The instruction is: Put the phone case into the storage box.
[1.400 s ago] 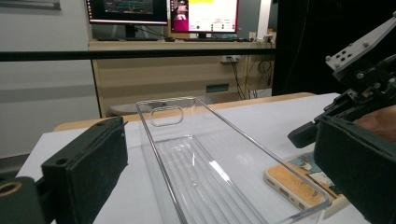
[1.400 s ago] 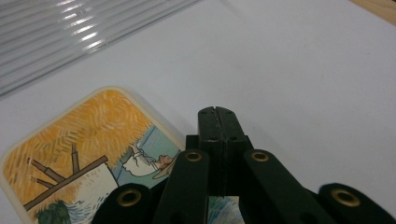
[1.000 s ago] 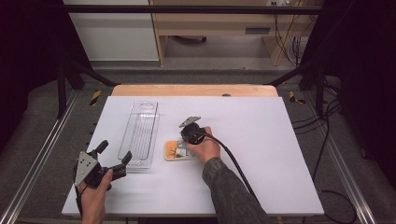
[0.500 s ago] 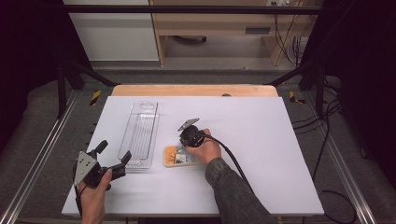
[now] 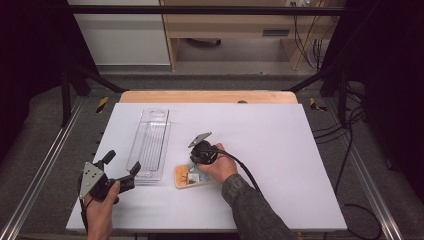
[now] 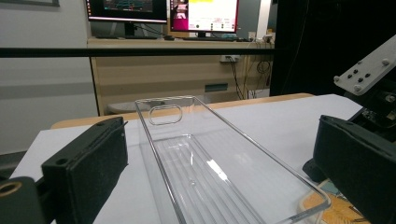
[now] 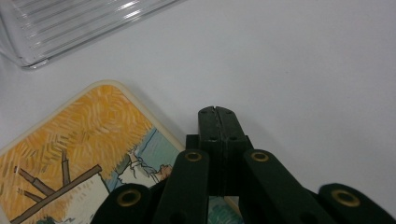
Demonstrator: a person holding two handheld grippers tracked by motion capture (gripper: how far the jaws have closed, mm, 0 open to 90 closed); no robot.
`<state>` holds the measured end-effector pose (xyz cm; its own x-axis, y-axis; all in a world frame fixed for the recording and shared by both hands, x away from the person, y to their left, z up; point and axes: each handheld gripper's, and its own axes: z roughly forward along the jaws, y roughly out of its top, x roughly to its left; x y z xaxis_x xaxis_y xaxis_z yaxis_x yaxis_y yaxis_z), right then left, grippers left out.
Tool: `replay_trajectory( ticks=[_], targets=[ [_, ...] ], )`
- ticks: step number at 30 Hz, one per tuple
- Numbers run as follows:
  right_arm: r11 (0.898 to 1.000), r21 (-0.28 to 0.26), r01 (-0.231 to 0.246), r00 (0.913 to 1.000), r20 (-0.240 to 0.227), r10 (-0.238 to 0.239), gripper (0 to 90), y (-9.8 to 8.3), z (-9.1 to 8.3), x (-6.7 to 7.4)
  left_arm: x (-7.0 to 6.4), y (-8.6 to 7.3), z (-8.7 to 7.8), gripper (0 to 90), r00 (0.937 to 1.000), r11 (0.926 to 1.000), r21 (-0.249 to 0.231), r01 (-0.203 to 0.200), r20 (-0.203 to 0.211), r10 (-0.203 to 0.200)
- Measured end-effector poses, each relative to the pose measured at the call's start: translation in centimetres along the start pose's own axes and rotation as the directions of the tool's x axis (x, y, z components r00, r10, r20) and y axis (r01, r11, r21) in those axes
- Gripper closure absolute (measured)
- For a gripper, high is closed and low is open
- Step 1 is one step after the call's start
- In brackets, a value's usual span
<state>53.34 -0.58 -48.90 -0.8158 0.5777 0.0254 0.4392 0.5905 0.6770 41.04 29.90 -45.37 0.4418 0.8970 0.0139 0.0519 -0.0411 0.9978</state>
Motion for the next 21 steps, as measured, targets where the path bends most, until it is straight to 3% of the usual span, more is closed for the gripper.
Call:
replay_trajectory(
  ticks=[21],
  targets=[
    [1.0,0.001,0.012,0.9977,-0.066,-0.012,90.0,-2.8,-2.4,2.9,-0.1,0.0,0.1,2.9,1.0,1.0,0.001,0.001,0.004,-0.001]
  ],
)
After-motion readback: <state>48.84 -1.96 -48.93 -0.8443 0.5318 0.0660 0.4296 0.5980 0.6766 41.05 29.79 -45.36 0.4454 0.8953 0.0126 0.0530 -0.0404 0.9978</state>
